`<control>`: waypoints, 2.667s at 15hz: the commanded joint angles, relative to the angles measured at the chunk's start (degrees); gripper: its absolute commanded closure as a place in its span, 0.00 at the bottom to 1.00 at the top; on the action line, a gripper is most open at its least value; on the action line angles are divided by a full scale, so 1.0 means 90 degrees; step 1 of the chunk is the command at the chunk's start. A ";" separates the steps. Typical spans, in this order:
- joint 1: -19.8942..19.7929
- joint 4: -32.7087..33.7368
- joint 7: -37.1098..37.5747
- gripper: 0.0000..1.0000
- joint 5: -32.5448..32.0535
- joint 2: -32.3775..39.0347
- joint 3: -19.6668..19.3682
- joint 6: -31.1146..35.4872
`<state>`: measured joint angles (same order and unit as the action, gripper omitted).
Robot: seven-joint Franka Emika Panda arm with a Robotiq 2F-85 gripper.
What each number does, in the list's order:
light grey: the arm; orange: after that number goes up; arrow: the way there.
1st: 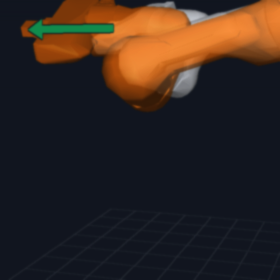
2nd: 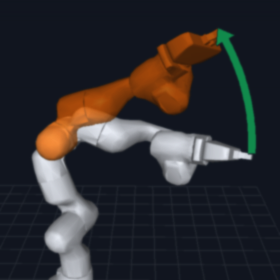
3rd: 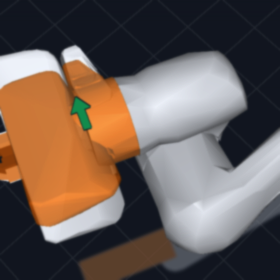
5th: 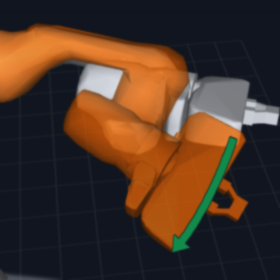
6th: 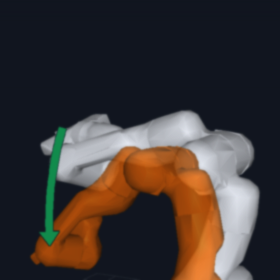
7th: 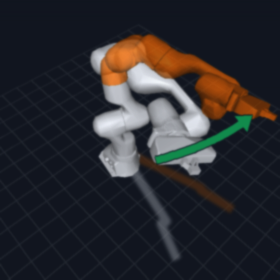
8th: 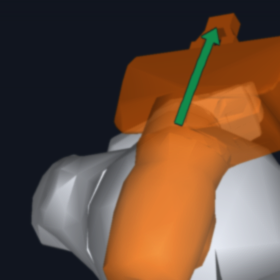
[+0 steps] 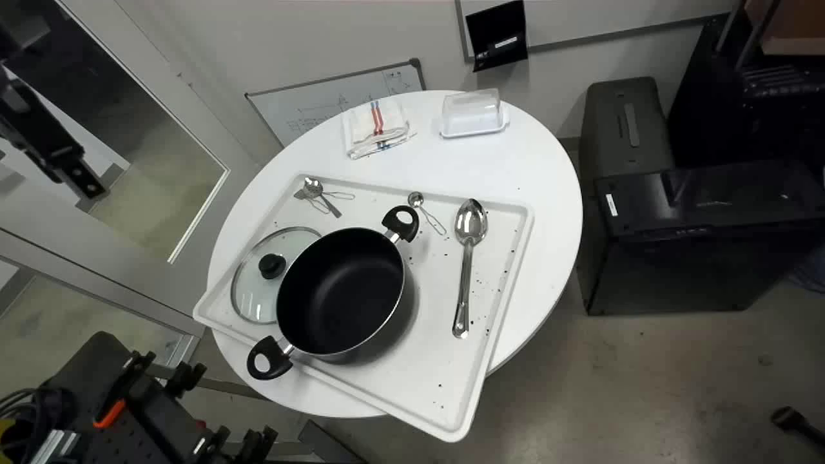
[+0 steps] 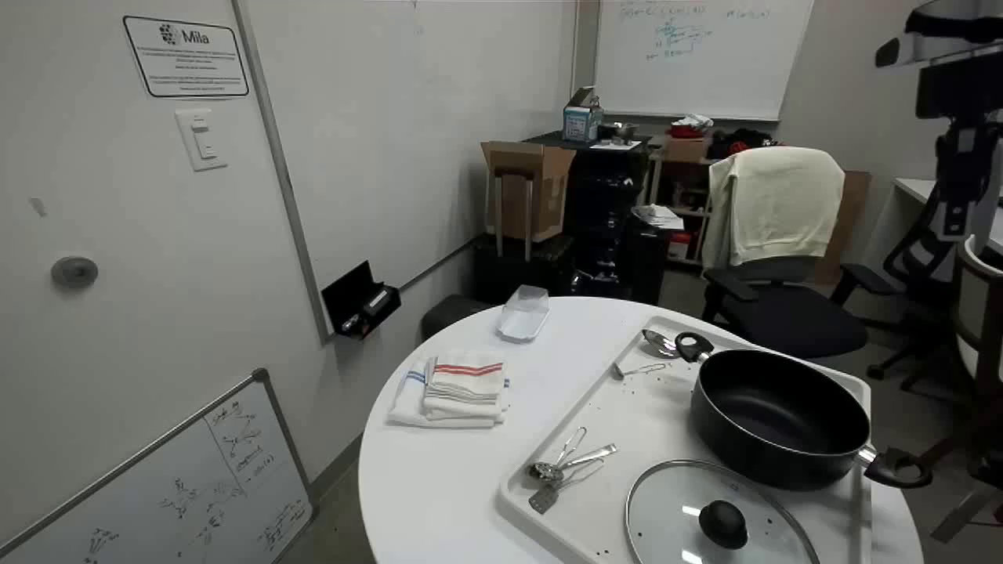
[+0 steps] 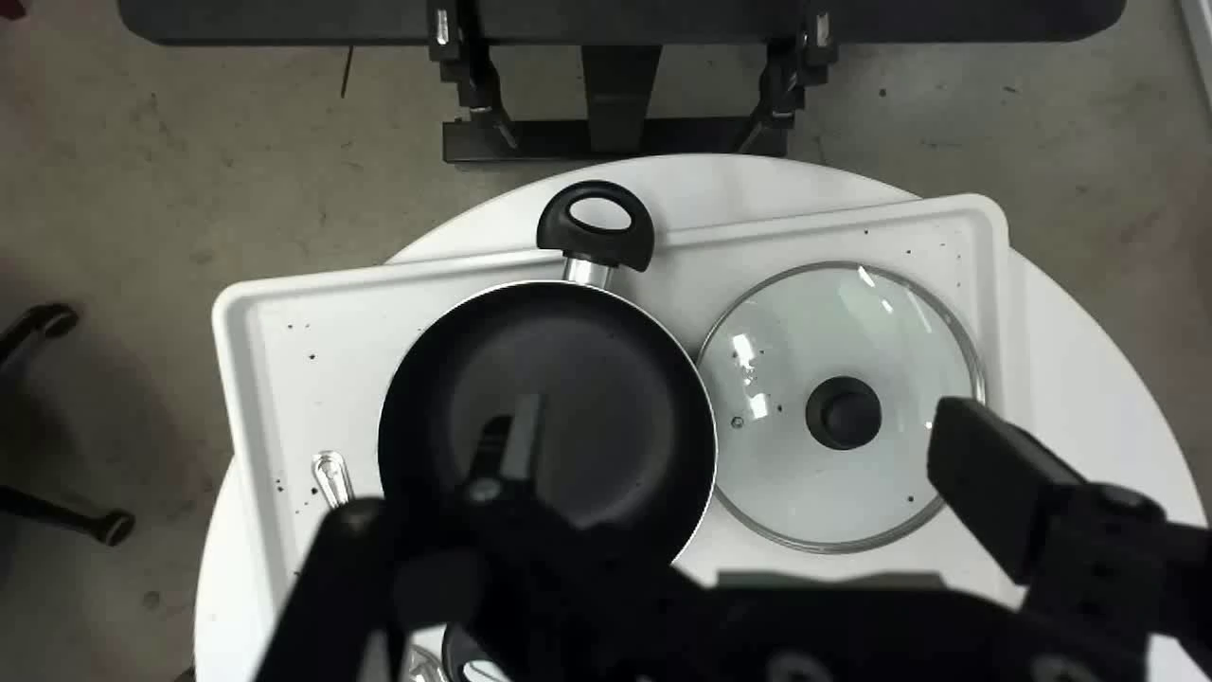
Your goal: Put the glass lid on the black pot.
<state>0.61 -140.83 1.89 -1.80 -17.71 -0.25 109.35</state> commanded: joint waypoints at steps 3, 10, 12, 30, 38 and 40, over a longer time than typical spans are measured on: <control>-0.0030 0.0006 -0.0007 0.00 0.0010 0.0001 0.0030 -0.0003; -0.0030 0.0006 -0.0007 0.00 0.0010 0.0001 0.0030 -0.0003; -0.0013 -0.0010 -0.0074 0.00 0.0011 0.0075 0.0029 0.0086; 0.0688 -0.0203 -0.2261 0.00 0.0834 0.2519 0.0537 0.3102; 0.0746 0.0199 -0.2085 0.00 0.0104 0.4288 0.0923 0.4444; 0.0874 0.0312 -0.1893 0.00 -0.0346 0.4660 0.0843 0.4821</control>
<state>7.21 -140.84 -17.63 -0.03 18.67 7.82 148.66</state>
